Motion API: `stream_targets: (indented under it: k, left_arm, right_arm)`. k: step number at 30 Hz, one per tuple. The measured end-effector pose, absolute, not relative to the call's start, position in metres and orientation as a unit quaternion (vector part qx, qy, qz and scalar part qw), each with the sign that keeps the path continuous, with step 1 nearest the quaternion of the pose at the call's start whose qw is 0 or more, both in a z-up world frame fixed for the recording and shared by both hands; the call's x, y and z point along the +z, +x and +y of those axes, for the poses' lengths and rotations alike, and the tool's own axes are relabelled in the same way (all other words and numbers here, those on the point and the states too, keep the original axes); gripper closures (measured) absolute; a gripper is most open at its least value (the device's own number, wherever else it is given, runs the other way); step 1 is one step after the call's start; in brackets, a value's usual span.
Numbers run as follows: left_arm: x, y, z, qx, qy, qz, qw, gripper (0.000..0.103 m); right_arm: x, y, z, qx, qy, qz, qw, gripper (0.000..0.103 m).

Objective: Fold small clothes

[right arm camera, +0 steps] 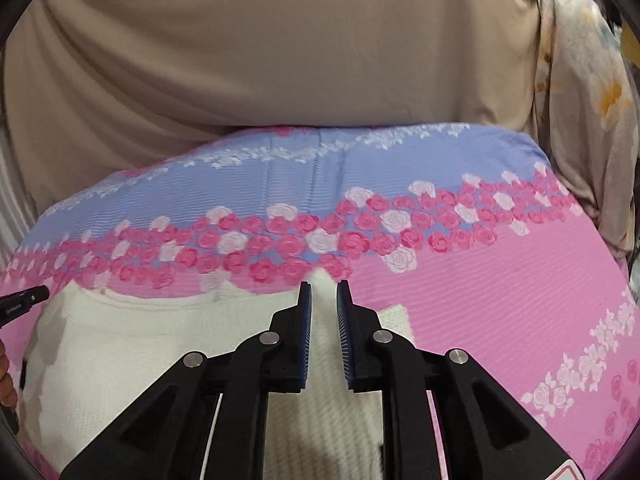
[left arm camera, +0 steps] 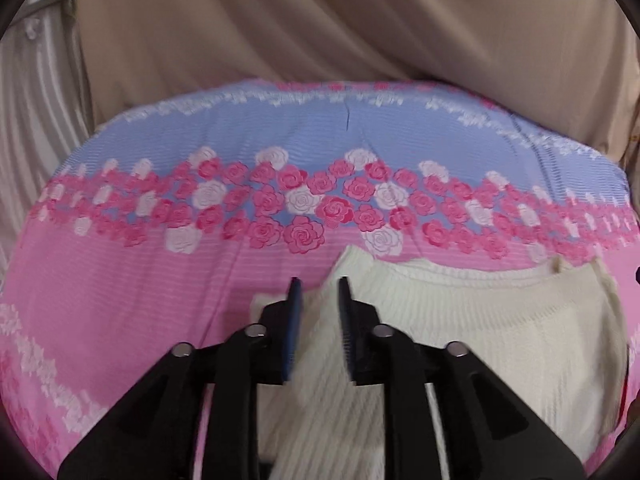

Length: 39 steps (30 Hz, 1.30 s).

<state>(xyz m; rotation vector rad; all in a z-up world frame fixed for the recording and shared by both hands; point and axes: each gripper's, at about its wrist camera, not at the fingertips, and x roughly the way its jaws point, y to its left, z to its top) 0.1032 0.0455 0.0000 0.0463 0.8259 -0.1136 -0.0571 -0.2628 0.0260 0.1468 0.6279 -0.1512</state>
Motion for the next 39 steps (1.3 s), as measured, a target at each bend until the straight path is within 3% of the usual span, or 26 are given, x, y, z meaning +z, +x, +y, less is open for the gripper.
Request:
stream_targets:
  k: [2,7,12,16,19,20,22,23,27,31,33,34,37,39]
  left_arm:
    - [0.005,0.072,0.044,-0.065,0.026,0.389,0.919,0.066]
    - [-0.026,0.029,0.037,-0.072,0.037,0.432,0.898,0.065]
    - [-0.046,-0.002,0.053,-0.061,0.011,0.455,0.888,0.064]
    - [-0.044,-0.02,0.066,-0.054,-0.003,0.455,0.889,0.066]
    - [-0.037,-0.032,0.081,-0.05,-0.018,0.454,0.889,0.064]
    - [-0.032,-0.037,0.09,-0.042,-0.028,0.449,0.892,0.062]
    - [-0.025,-0.041,0.108,-0.031,-0.056,0.434,0.898,0.033]
    - [-0.025,-0.039,0.116,-0.024,-0.069,0.429,0.9,0.03]
    - [-0.051,-0.016,0.13,-0.006,-0.087,0.457,0.885,0.029]
    - [-0.071,-0.006,0.133,-0.04,-0.145,0.479,0.865,0.027]
    - [-0.069,-0.003,0.125,-0.06,-0.147,0.475,0.865,0.032]
    - [-0.07,0.001,0.121,-0.073,-0.153,0.482,0.86,0.051]
    - [-0.06,0.004,0.11,-0.076,-0.152,0.481,0.86,0.075]
    - [-0.039,0.0,0.101,-0.091,-0.144,0.463,0.87,0.078]
  right_arm:
    - [0.021,-0.07,-0.227,-0.001,0.068,0.324,0.944,0.085]
    - [-0.052,-0.066,-0.171,0.051,0.043,0.419,0.906,0.089]
    - [-0.015,-0.097,-0.158,0.079,0.054,0.383,0.919,0.086]
    - [-0.047,-0.089,-0.139,0.083,0.021,0.422,0.902,0.086]
    - [-0.042,-0.096,-0.129,0.065,-0.004,0.403,0.913,0.086]
    - [-0.034,-0.097,-0.128,0.073,0.008,0.4,0.914,0.084]
    - [-0.019,-0.099,-0.126,0.105,0.03,0.386,0.916,0.084]
    - [-0.018,-0.097,-0.124,0.11,0.032,0.386,0.915,0.084]
    - [-0.049,-0.075,-0.115,0.11,0.028,0.426,0.898,0.084]
    - [-0.051,-0.074,-0.115,0.11,0.039,0.416,0.902,0.083]
    - [-0.05,-0.075,-0.119,0.113,0.051,0.417,0.901,0.083]
    - [-0.048,-0.078,-0.122,0.115,0.059,0.416,0.9,0.083]
    - [-0.039,-0.092,-0.135,0.12,0.083,0.407,0.902,0.079]
    - [-0.034,-0.103,-0.145,0.115,0.091,0.401,0.904,0.078]
